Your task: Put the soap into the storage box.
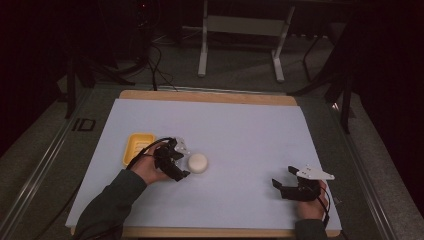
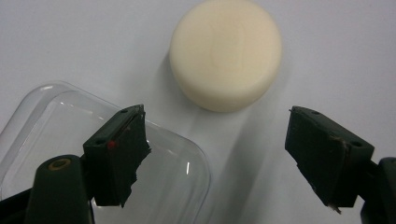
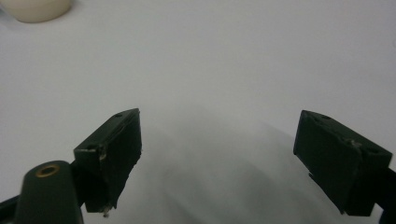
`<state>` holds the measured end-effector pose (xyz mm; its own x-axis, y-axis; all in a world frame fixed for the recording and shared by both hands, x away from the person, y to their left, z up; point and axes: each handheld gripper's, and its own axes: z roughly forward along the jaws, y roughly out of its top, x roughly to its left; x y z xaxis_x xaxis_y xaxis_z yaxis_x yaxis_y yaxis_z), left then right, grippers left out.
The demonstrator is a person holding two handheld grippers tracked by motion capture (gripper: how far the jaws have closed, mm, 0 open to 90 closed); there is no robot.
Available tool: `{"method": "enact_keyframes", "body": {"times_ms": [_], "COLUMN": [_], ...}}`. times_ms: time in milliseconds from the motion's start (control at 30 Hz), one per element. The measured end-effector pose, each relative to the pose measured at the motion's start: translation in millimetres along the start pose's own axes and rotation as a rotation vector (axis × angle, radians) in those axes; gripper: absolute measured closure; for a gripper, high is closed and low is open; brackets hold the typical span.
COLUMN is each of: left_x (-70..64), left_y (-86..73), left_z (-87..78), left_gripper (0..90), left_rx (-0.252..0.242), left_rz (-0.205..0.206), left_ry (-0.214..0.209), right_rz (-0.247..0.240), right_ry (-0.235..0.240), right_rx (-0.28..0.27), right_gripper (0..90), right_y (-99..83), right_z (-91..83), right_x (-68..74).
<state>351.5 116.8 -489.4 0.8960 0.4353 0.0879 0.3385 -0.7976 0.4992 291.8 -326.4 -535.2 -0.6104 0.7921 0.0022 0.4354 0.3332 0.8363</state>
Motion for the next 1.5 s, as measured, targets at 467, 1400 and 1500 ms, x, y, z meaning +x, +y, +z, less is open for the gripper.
{"method": "enact_keyframes", "body": {"times_ms": [467,1400,1500], "left_x": [-0.5,1.9,2.4], "left_y": [7.6,19.1,20.5], "left_z": [6.4,26.3,28.5], "left_gripper": [19.1,16.1,15.7], "left_rx": [0.032,0.088,0.092], "left_rz": [0.006,-0.009,-0.011], "left_ry": [-0.012,-0.049,-0.055], "right_rz": [-0.001,-0.006,-0.005], "right_ry": [0.002,0.004,0.005], "right_rx": [0.0,0.003,0.003], "right_gripper": [15.2,15.4,15.4], "right_y": [0.0,0.1,0.1], "right_z": [0.1,0.3,0.3], "right_x": [0.0,0.1,0.0]}}
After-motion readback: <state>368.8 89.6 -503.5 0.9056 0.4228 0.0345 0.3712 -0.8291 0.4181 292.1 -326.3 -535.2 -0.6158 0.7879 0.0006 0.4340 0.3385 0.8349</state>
